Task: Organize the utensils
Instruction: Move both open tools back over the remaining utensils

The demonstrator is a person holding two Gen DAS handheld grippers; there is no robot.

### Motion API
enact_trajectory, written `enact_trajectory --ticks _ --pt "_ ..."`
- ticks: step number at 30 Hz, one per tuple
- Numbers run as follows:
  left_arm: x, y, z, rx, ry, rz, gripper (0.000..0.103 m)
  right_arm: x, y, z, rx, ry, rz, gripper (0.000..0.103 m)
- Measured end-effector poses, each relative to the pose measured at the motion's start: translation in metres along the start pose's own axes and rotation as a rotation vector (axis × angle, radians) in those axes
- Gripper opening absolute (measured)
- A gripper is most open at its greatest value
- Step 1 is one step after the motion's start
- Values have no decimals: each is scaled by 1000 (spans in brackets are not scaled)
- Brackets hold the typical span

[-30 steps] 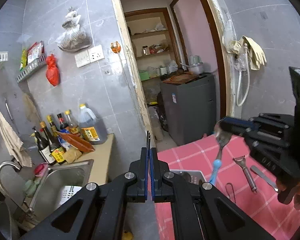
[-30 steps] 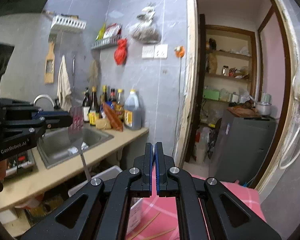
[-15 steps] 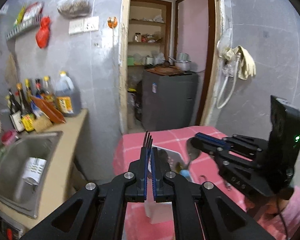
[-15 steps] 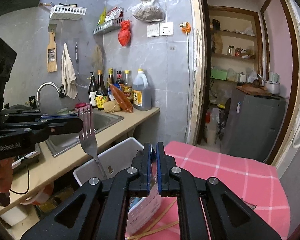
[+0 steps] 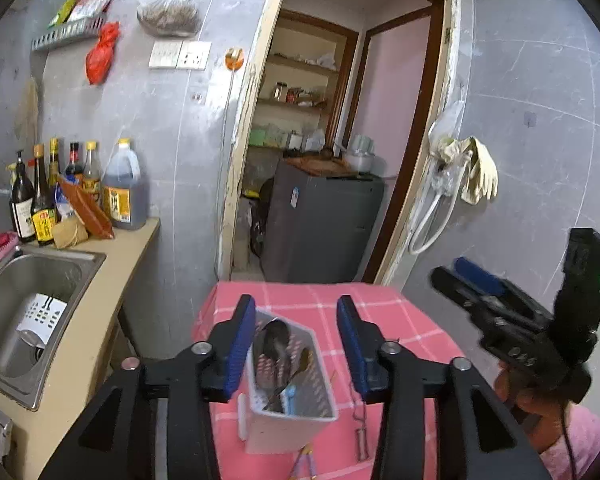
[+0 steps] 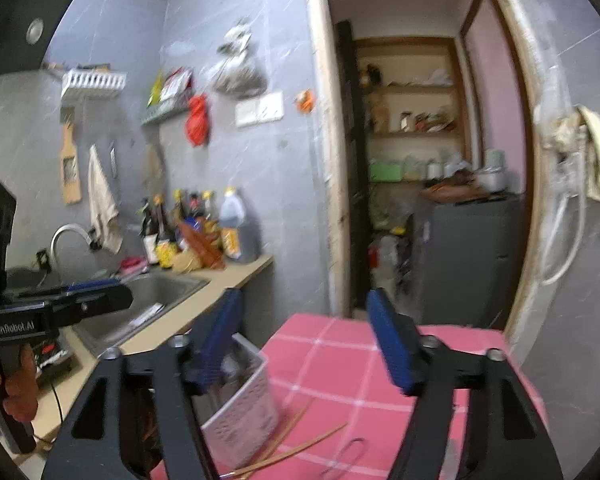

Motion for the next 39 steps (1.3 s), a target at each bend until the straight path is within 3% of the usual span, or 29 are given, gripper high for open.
enact_trajectory --ticks 3,6,13,23,37,39 --pt "3 -17 3 6 -33 -7 64 14 -21 21 -51 -36 -13 90" --pt "4 -38 4 12 -64 -8 82 23 -42 41 -97 -60 -19 99" --pt "-8 -80 -6 27 -91 -36 101 24 -82 69 -146 -89 -32 102" --pt "-61 -114 -47 27 -26 -46 103 -31 -142 65 -178 -18 -88 102" --pt "-125 -133 -124 -5 195 -97 102 -132 -204 1 -55 242 -138 101" --pt "-130 -130 -134 -7 226 -93 100 -144 -208 -11 -36 280 -149 94"
Point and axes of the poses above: each gripper's, at about its wrist camera, not at the fingertips, and z roughly against the way its jaws point, y to its left, x to its top, the point moved 2 cm from there along -z, roughly the way its jaws point, and after that the axes turned 2 degrees about -x, right-handed, at the moved point
